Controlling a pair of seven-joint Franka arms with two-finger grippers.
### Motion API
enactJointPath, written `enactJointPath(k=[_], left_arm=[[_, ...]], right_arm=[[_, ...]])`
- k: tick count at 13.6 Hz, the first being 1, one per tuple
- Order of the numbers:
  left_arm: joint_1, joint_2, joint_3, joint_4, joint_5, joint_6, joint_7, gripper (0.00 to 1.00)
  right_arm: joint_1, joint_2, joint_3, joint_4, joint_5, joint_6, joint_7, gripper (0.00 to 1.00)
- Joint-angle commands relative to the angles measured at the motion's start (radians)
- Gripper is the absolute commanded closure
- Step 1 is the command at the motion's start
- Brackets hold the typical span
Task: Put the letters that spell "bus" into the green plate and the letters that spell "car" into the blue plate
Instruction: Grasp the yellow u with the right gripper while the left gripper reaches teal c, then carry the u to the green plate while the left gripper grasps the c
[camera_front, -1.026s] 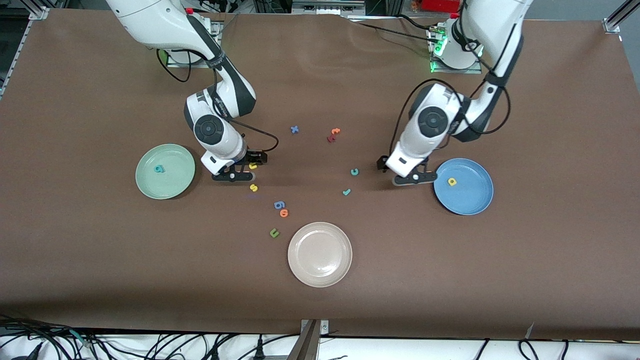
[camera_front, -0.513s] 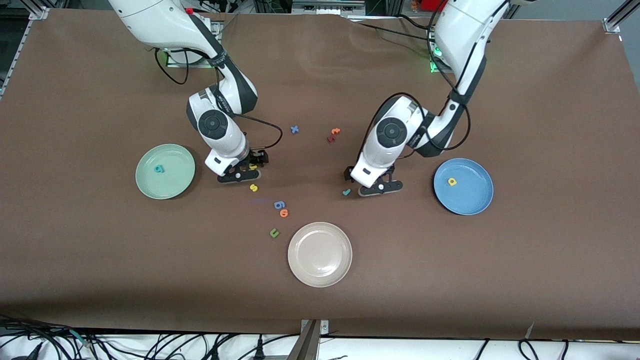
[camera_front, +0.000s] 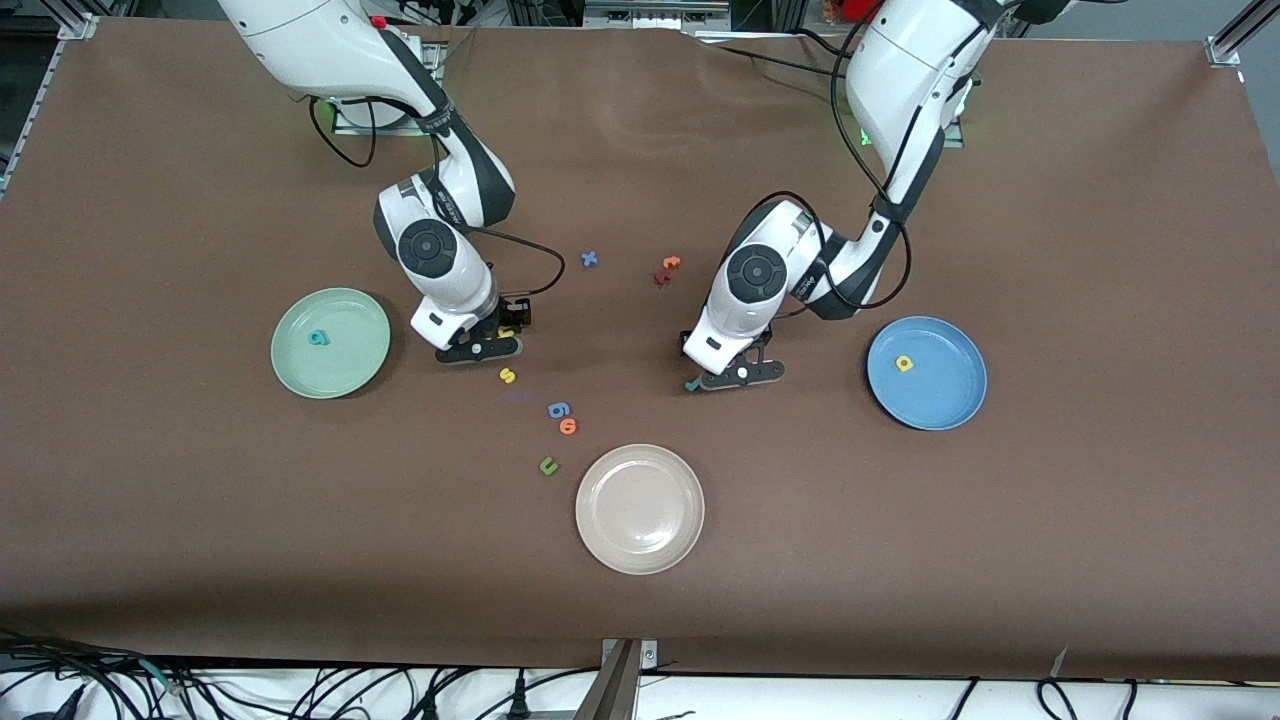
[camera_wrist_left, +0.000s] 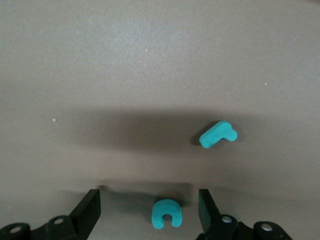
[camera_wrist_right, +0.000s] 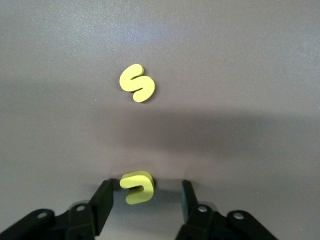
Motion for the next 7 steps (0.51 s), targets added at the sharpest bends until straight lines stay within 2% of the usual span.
enactJointPath(k=[1, 3, 7], left_arm=[[-0.020, 0.007, 0.006, 0.027, -0.003, -0.057, -0.013, 0.35], [-0.029, 0.007, 0.006, 0.027, -0.007, -0.062, -0.014, 0.37], [-0.032, 0.007, 0.006, 0.029, -0.018, -0.062, -0.014, 0.50]], right_arm=[[0.003, -0.003, -0.001, -0.010, -0.014, 0.021, -0.007, 0.46], [0.003, -0.001, -0.002, -0.009, -0.016, 0.022, -0.007, 0.54], [0.003, -0.001, -0.002, -0.010, -0.016, 0.021, -0.007, 0.78]])
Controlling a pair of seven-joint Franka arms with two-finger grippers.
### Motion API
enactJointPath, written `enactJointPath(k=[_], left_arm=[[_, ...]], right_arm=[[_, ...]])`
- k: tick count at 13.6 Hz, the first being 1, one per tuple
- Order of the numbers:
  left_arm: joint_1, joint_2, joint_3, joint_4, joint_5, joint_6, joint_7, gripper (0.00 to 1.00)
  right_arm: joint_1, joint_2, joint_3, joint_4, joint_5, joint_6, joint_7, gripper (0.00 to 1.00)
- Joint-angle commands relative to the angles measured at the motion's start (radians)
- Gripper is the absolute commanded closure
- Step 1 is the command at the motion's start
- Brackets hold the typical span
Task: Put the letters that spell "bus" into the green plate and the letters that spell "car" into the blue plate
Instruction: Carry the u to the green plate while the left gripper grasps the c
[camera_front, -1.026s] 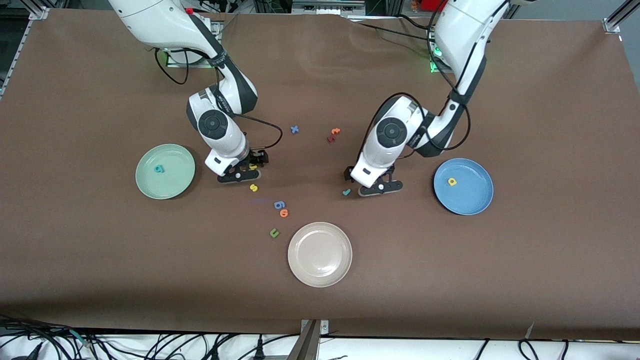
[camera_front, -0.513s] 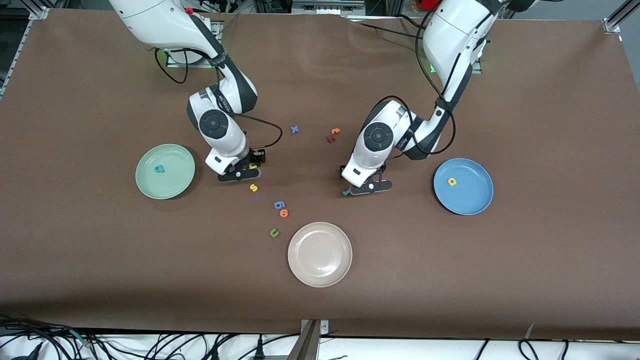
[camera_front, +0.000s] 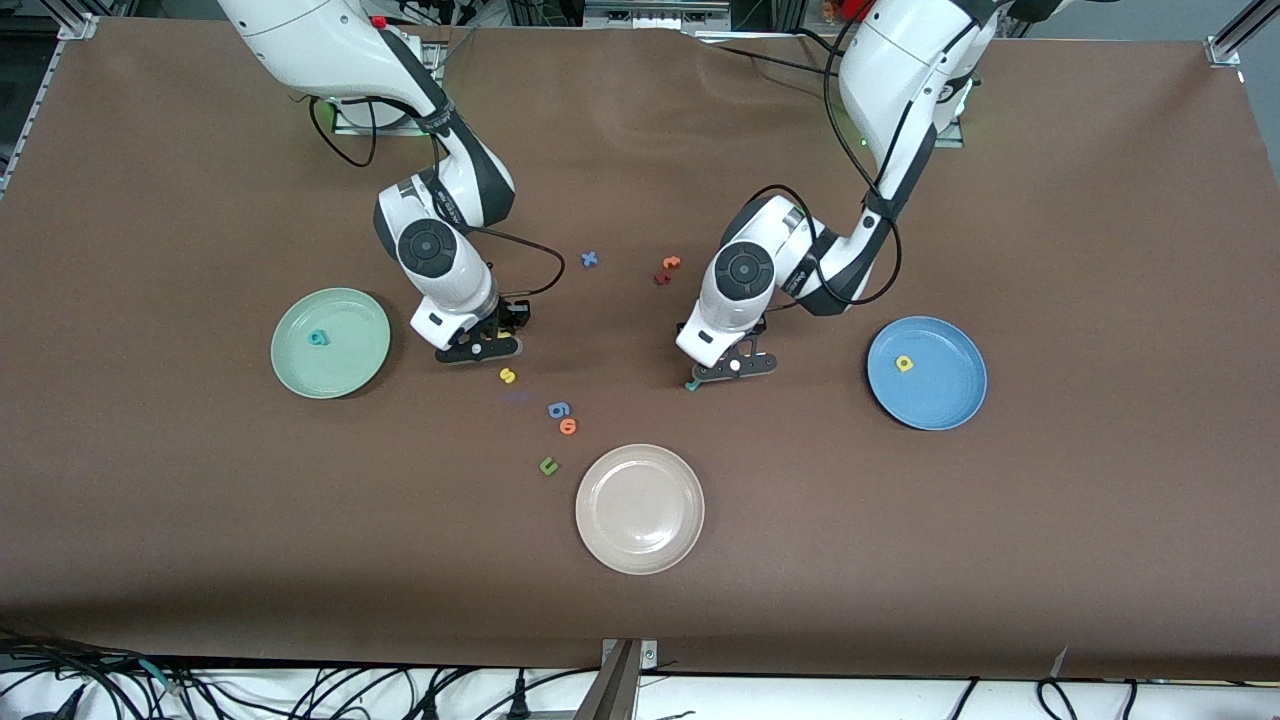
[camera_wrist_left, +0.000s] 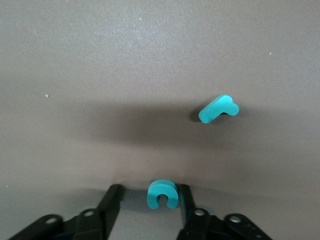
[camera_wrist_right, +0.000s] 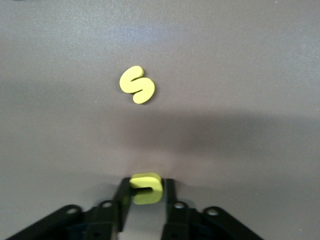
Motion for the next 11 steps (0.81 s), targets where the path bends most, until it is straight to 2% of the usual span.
enactJointPath(k=[1, 2, 6, 8, 11], left_arm=[[-0.015, 0.008, 0.008, 0.025, -0.024, -0.022, -0.005, 0.53], [-0.015, 0.008, 0.009, 0.025, -0.025, -0.022, -0.003, 0.55], [-0.015, 0.019, 0.009, 0.046, -0.027, -0.022, -0.005, 0.60], [-0.016, 0.022, 0.009, 0.046, -0.027, -0.022, -0.018, 0.65], [-0.016, 0.024, 0.009, 0.046, -0.025, -0.022, -0.028, 0.68]], right_arm=[[0.004, 0.001, -0.001, -0.010, -0.014, 0.017, -0.005, 0.84], [0.002, -0.001, -0.001, -0.009, -0.012, 0.012, -0.004, 0.88], [0.001, -0.033, -0.019, 0.000, -0.012, -0.066, 0.049, 0.88], [-0.001, -0.091, -0.068, 0.002, -0.014, -0.133, 0.027, 0.88], [-0.001, -0.177, -0.140, 0.040, -0.014, -0.341, 0.009, 0.88]])
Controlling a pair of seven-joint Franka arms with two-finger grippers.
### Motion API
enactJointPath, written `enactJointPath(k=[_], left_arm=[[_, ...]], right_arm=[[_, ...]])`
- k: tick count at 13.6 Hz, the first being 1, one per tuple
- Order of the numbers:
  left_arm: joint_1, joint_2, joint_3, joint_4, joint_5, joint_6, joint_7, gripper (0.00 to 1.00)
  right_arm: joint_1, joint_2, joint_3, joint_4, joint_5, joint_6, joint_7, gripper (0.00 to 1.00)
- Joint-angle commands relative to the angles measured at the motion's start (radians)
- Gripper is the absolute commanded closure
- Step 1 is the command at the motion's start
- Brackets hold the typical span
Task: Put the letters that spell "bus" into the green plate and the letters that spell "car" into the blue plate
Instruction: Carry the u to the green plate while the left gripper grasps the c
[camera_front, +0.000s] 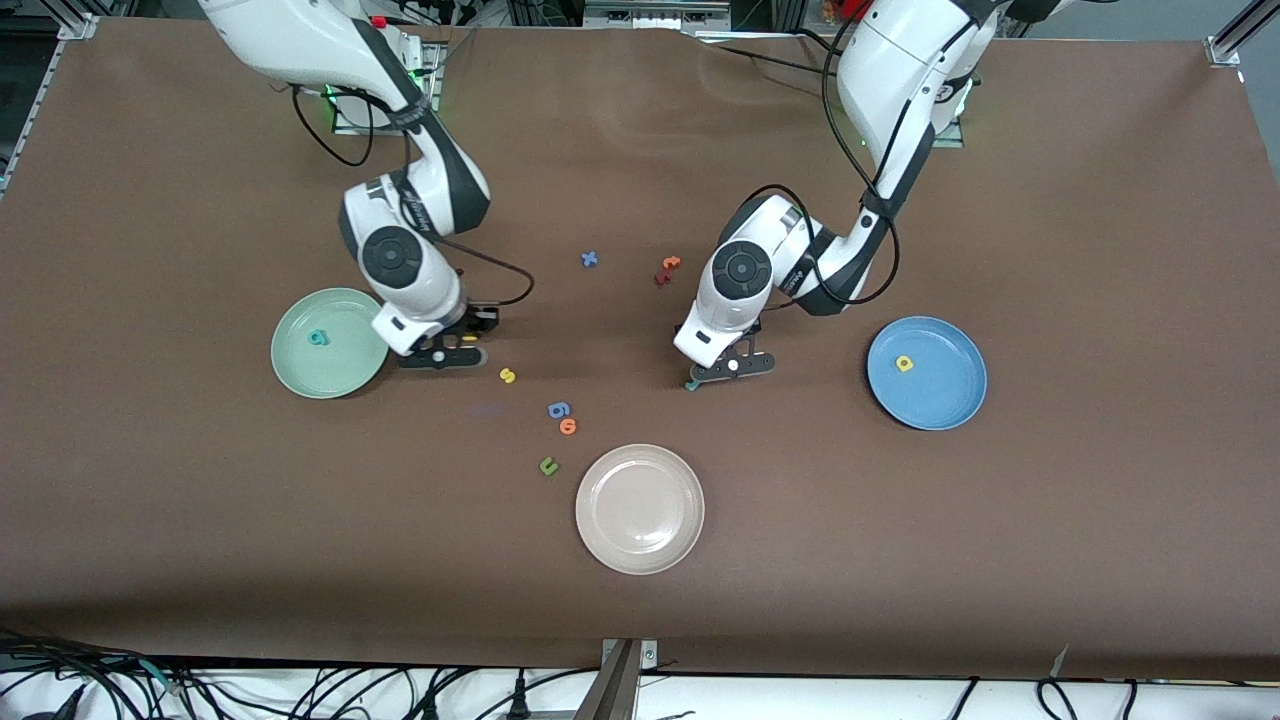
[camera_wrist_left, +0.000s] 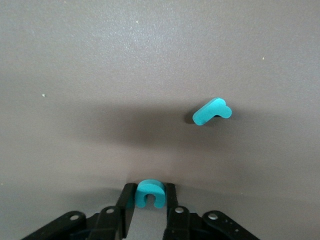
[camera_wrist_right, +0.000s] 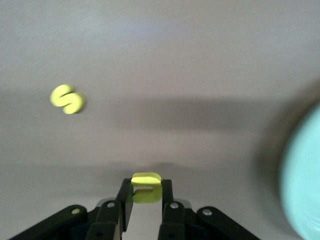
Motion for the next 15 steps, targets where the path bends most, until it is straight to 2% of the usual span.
enactJointPath(k=[1, 3, 6, 8, 11, 15], left_arm=[[-0.013, 0.021, 0.008, 0.036, -0.021, -0.021, -0.007, 0.69], [-0.013, 0.024, 0.008, 0.036, -0.021, -0.021, -0.008, 0.77], [-0.007, 0.018, 0.008, 0.036, -0.021, -0.028, -0.005, 0.85], [0.000, 0.018, 0.011, 0.098, -0.021, -0.142, 0.002, 0.88], [0.051, 0.015, 0.013, 0.183, -0.021, -0.316, 0.077, 0.88], [0.149, 0.000, 0.015, 0.165, -0.011, -0.369, 0.264, 0.88]], right_arm=[[0.002, -0.098, -0.069, 0.012, -0.013, -0.179, -0.020, 0.88], [0.002, -0.130, -0.143, 0.012, -0.013, -0.244, -0.067, 0.88], [0.000, -0.117, -0.246, 0.004, -0.013, -0.266, -0.164, 0.88], [-0.015, -0.080, -0.294, 0.000, -0.012, -0.257, -0.232, 0.88], [-0.046, -0.009, -0.298, -0.022, -0.004, -0.205, -0.273, 0.88], [-0.057, 0.034, -0.298, -0.053, 0.000, -0.135, -0.283, 0.88]])
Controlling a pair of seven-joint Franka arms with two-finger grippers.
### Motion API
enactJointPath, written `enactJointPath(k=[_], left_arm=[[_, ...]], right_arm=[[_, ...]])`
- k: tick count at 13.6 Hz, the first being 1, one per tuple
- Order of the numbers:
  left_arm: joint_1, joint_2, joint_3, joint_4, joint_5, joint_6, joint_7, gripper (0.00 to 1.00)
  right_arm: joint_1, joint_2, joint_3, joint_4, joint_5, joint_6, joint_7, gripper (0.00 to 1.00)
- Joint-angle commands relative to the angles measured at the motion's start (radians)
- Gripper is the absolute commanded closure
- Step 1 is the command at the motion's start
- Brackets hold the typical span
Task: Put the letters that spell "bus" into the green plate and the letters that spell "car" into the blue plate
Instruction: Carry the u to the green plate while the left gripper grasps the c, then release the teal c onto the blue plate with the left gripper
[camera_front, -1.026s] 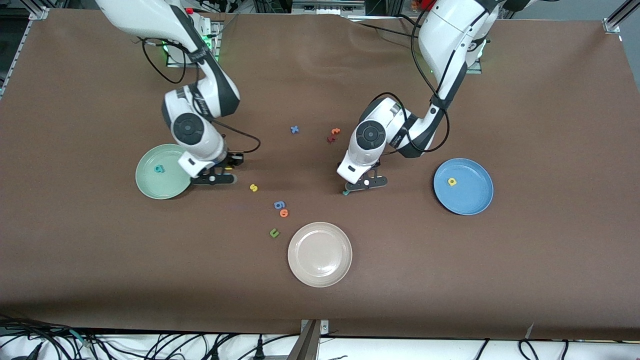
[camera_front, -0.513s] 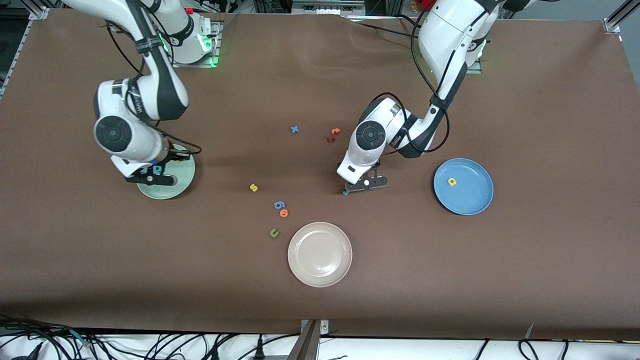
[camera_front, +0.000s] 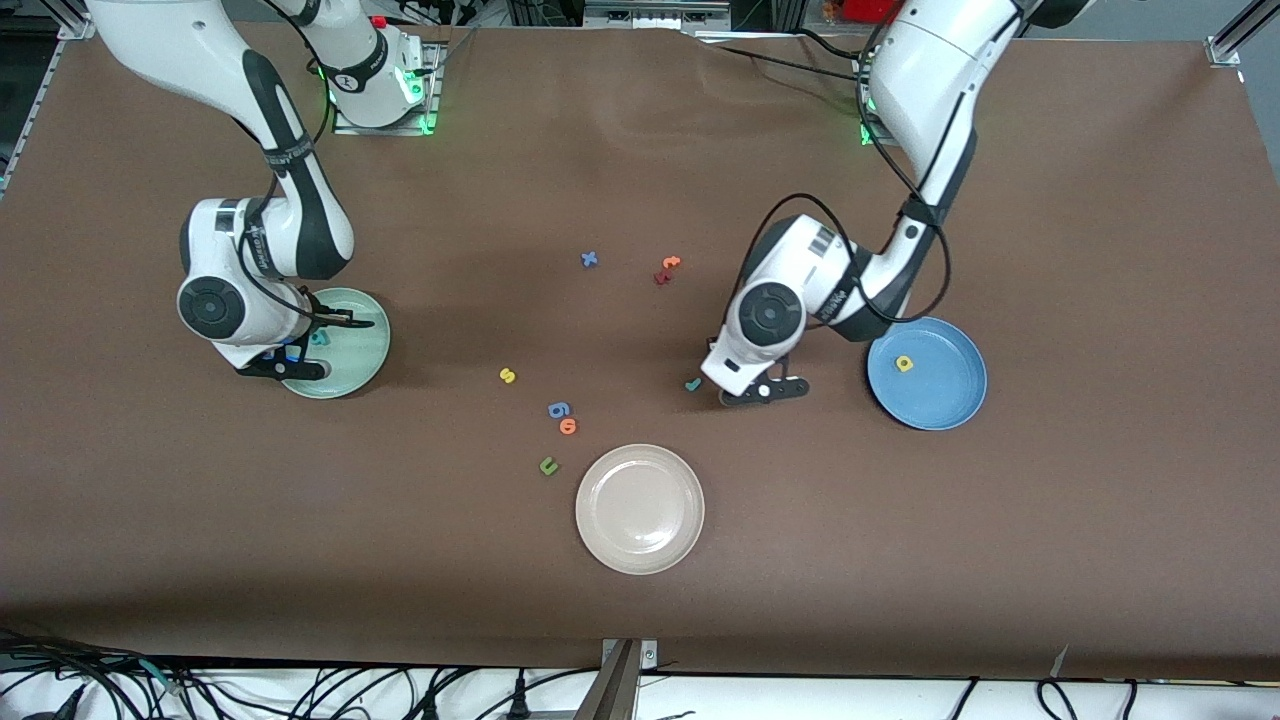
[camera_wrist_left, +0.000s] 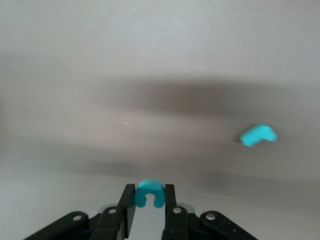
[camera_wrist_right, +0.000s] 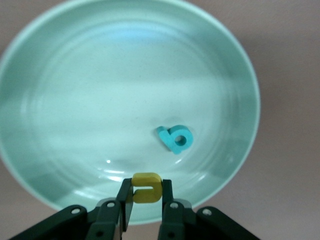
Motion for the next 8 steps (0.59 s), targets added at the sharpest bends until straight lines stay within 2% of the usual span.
enactJointPath(k=[1, 2, 3, 4, 8], left_arm=[[0.085, -0.015, -0.003, 0.001, -0.009, -0.054, 0.164, 0.88], [0.119, -0.029, -0.003, -0.002, -0.009, -0.065, 0.214, 0.88], [0.146, -0.038, -0.003, -0.002, -0.009, -0.076, 0.248, 0.89], [0.179, -0.046, -0.003, -0.009, -0.008, -0.079, 0.297, 0.89], [0.291, -0.122, -0.001, -0.095, -0.003, -0.082, 0.500, 0.88]], right_arm=[[-0.005, 0.008, 0.003, -0.014, 0.001, 0.021, -0.024, 0.85], [-0.005, 0.008, 0.003, -0.014, 0.001, 0.020, -0.027, 0.62], [-0.005, 0.005, 0.003, -0.013, 0.001, 0.020, -0.027, 0.17], [-0.005, 0.000, 0.003, -0.011, 0.001, 0.018, -0.027, 0.02], [0.008, -0.056, 0.012, 0.015, 0.002, -0.029, 0.034, 0.02]])
